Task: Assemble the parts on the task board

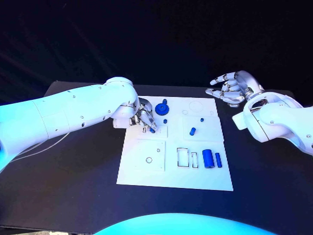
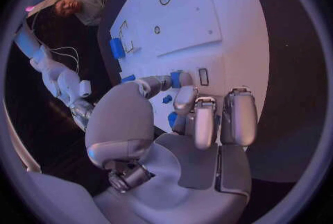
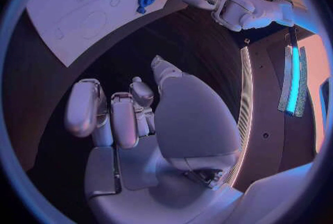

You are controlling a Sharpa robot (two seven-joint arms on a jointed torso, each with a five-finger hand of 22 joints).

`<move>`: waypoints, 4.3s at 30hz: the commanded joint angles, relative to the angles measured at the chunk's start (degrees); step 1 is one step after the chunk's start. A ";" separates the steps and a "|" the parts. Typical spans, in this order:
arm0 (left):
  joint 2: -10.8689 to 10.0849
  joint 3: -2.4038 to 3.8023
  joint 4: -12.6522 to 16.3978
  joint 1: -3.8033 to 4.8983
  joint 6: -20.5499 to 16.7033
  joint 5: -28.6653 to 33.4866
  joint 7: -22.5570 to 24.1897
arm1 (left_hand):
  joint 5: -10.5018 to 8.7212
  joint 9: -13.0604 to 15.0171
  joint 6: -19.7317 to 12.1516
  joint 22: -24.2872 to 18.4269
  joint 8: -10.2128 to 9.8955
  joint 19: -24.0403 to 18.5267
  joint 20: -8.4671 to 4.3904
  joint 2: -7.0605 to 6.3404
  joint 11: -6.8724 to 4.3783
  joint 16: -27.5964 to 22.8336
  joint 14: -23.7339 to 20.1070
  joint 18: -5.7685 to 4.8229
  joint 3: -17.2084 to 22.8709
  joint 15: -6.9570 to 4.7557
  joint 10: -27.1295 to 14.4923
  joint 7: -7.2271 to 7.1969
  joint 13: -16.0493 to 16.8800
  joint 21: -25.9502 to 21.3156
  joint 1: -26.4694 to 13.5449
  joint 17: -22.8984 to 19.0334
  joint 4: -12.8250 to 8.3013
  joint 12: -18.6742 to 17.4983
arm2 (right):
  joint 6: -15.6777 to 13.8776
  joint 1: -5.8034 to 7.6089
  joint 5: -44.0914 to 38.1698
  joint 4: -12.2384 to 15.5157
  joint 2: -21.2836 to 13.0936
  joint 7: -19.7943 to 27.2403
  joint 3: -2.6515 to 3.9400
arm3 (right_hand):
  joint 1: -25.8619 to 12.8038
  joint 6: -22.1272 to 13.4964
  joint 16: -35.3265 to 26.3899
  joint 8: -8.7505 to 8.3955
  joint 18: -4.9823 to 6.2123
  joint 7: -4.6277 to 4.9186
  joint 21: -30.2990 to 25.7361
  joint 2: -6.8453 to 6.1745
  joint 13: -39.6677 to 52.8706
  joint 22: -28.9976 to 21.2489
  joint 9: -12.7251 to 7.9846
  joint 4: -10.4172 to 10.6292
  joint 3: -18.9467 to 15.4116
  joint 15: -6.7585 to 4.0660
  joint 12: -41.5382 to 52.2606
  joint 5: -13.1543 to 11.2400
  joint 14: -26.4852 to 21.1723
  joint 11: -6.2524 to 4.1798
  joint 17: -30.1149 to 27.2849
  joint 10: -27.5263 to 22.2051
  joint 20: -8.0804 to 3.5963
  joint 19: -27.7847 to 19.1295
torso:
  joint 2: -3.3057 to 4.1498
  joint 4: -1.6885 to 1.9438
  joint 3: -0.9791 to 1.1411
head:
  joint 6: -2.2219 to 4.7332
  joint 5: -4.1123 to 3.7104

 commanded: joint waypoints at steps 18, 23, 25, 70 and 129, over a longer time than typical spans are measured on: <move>0.28 -0.51 0.27 -0.55 -1.84 -4.07 -0.72 | -1.57 0.94 -1.05 0.84 -1.01 0.27 0.04 2.64 0.21 0.19 5.97 -0.72 10.00 -0.16 0.18 -0.17 0.82 0.20 -1.27 15.09 -10.83 1.09 | 0.73 -0.03 -0.62 0.36 -0.21 0.60 0.00 | -0.42 -0.43 -0.58 0.48 0.72 -0.09 -0.51 -0.43 -0.25 -0.28 0.06 0.17 0.23 -0.57 -0.45 0.10 1.67 -0.12 -0.14 -0.25 -0.16 0.12 | 0.01 0.06 -0.04 | 0.14 -0.13; 0.23 -0.51 0.26 -0.55 -1.89 -3.77 -0.70 | -1.76 1.09 -1.02 0.90 -1.14 0.29 0.06 3.25 0.21 0.19 5.97 -0.73 9.15 -0.14 0.19 -0.21 0.95 0.19 -1.73 15.09 -10.22 1.23 | 0.74 -0.03 -0.62 0.39 -0.26 0.62 0.00 | -0.45 -0.49 -0.61 0.50 0.73 -0.08 -0.64 -0.45 -0.38 -0.37 0.05 0.18 0.23 -0.57 -0.57 0.09 1.67 -0.11 -0.15 -0.34 -0.17 0.12 | 0.02 0.01 -0.03 | 0.14 -0.07; 0.23 -0.52 0.24 -0.55 -1.79 -3.59 -0.70 | -1.78 1.16 -0.93 0.94 -1.19 0.31 0.07 3.32 0.19 0.19 5.97 -0.74 8.65 -0.15 0.24 -0.27 1.06 0.19 -2.12 15.09 -9.89 1.34 | 0.75 -0.03 -0.62 0.40 -0.27 0.62 0.00 | -0.45 -0.49 -0.61 0.50 0.73 -0.08 -0.64 -0.45 -0.38 -0.37 0.05 0.18 0.23 -0.57 -0.57 0.09 1.67 -0.11 -0.15 -0.34 -0.17 0.12 | 0.02 0.01 -0.03 | 0.14 -0.07; -0.63 -0.50 0.53 -0.58 -2.13 -3.03 -0.47 | -8.70 1.64 1.73 1.06 -4.82 0.44 -0.18 0.97 -0.10 0.19 5.97 -0.74 -18.59 -0.40 -0.18 -0.81 1.62 -0.27 -3.64 15.09 5.21 2.06 | 0.90 -0.03 -0.54 0.28 -0.39 1.03 0.00 | -0.69 -0.66 -0.74 0.57 0.74 -0.06 -0.87 -0.67 -0.47 -0.53 0.03 0.28 0.09 -0.57 -0.61 0.06 1.68 -0.08 -0.21 -0.39 -0.18 0.15 | 0.03 0.01 -0.04 | 0.15 -0.10; -1.56 4.26 -8.06 1.21 -7.62 -3.77 1.62 | -15.03 -8.05 -4.67 -7.34 -20.16 -5.17 3.54 5.97 4.93 -2.93 3.92 1.15 -29.80 4.01 -14.36 4.77 -16.69 -5.49 4.70 10.61 6.72 -11.05 | 1.19 -0.30 -0.12 -1.31 -0.28 1.32 -0.01 | -1.03 -0.78 -0.80 0.67 0.73 -0.05 -0.97 -0.67 -0.55 -0.59 0.01 0.48 -0.01 -0.56 -0.63 0.08 1.71 -0.07 -0.19 -0.43 -0.18 0.21 | 0.11 -0.04 -0.05 | 3.55 0.51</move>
